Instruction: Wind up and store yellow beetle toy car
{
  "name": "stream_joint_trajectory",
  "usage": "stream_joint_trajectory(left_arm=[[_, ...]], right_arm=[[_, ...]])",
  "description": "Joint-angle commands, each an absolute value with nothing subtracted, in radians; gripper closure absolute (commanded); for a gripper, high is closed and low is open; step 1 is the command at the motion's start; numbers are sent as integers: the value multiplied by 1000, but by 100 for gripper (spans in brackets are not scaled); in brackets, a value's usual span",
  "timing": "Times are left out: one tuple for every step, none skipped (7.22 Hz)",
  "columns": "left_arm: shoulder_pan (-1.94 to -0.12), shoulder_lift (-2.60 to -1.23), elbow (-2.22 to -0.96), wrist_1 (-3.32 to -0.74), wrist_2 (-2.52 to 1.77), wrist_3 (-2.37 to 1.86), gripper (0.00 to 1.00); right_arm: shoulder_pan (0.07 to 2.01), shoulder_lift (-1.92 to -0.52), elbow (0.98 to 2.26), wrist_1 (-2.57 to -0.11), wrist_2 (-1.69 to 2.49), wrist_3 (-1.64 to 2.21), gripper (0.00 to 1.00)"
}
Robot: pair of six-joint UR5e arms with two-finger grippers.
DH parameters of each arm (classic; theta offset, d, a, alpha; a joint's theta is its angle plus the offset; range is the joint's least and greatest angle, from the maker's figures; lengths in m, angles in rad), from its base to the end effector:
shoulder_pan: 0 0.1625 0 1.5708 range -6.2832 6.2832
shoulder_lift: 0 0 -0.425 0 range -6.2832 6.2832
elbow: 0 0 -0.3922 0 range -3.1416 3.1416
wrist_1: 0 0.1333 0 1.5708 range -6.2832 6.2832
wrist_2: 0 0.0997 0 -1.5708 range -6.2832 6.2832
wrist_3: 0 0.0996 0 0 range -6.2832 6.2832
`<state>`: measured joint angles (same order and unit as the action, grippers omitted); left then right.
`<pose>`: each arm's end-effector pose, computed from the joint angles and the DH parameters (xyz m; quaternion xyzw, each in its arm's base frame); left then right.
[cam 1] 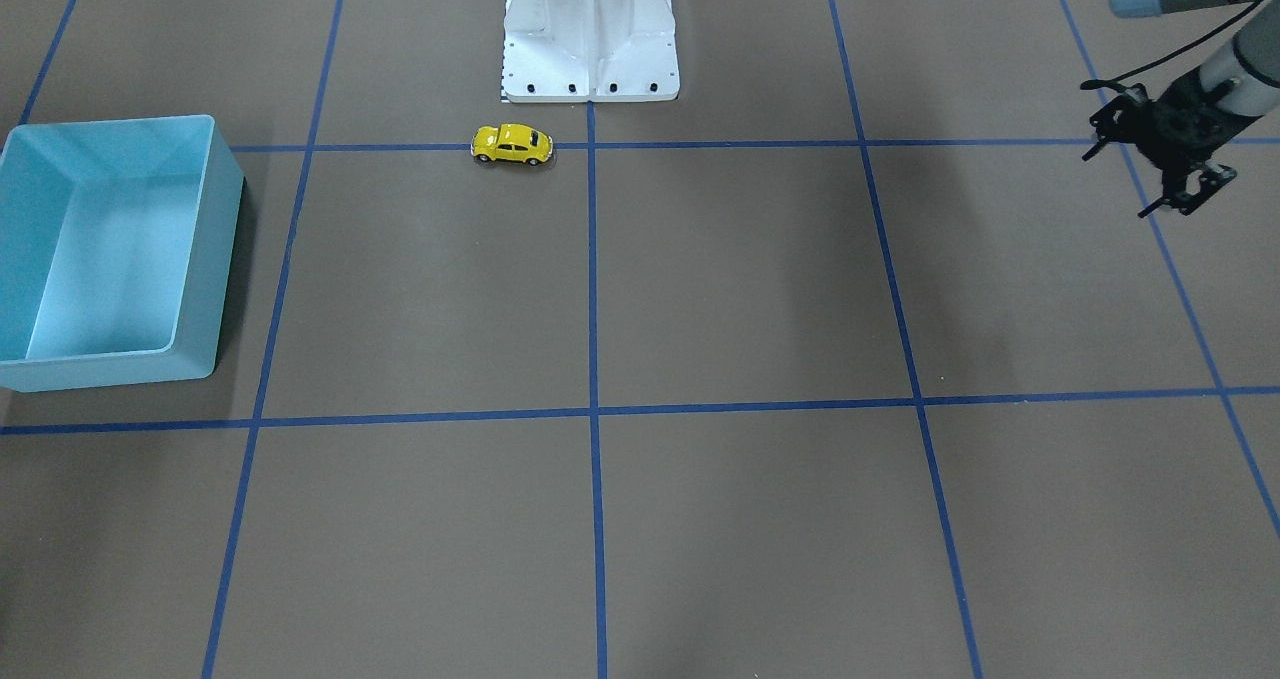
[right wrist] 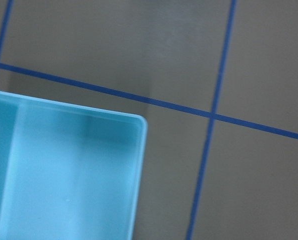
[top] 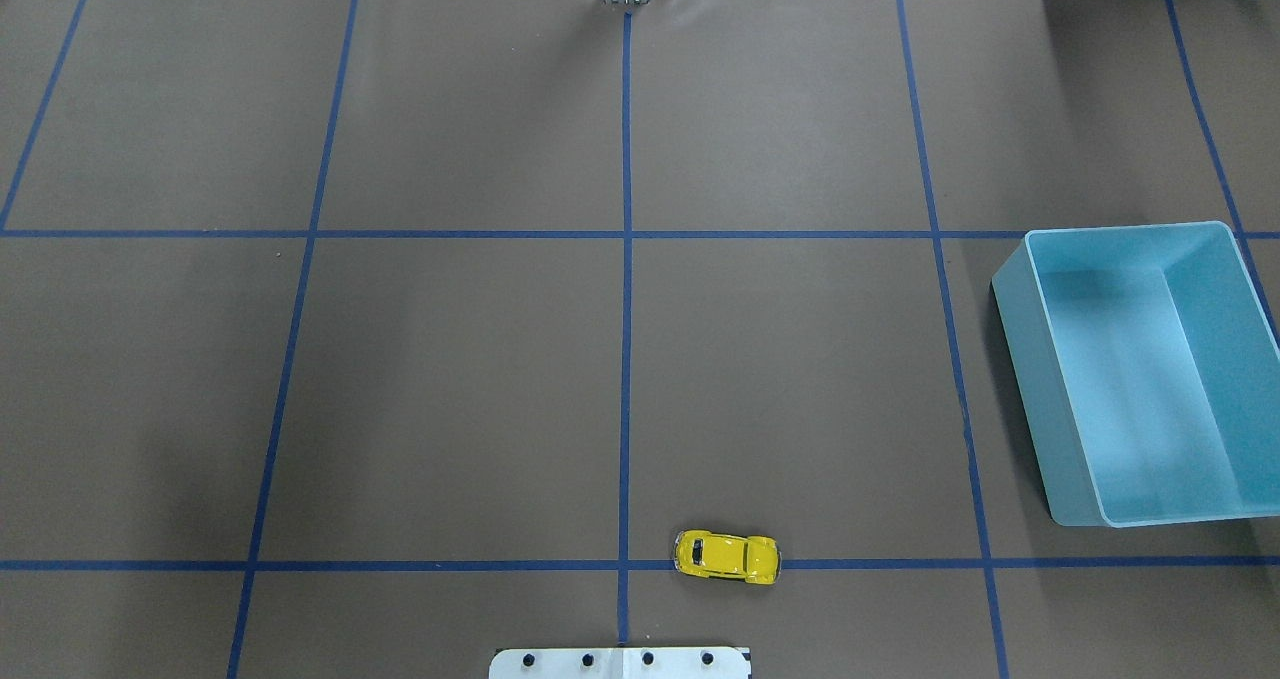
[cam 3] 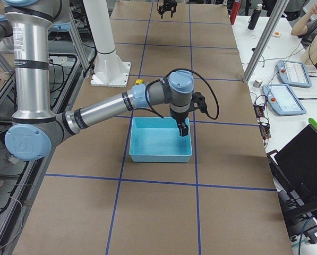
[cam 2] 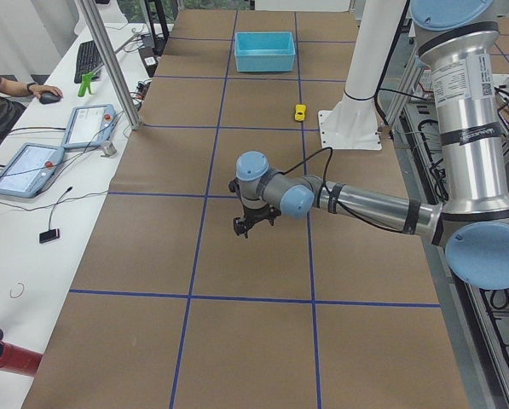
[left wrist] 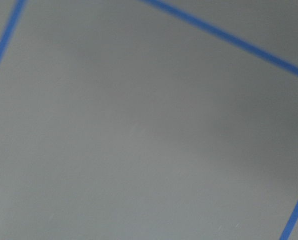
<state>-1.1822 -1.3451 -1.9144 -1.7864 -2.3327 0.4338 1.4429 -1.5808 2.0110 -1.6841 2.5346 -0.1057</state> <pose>0.0964 -0.4059 0.5660 0.1623 0.3631 0.4225 0.8145 -0.0082 -0.4674 0.4468 0.1347 -0.4592 -0.1746 0.8605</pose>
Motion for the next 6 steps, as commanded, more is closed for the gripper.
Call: stream_joint_trajectory(left_arm=[[-1387,-1354,-1802,-1625,-2440,416,0],[-1461,-1396,-1678,-1624,-2503,367,0],[-1504,-1407,-1607,-1623,-2520,364,0],[-1538,-1410,-1570,-1623,-2516,359,0],[-1551,-1410,-1565,-1621,-2514,359,0],[-1555,-1410,-1565,-1623,-2511,359,0]], right_arm=[[1407,-1578,2014,-1532,2592,-121,1],[1363,-1585,2017,-1435,2597,-121,1],[1306,-1591,2023,-1352,2611,-111,1],[1225,-1592,2025,-1260,2600,-104,1],[1128,-1591,2026,-1183,2591,-98,1],[1044,-1579,2029,-1122,2567,7,1]])
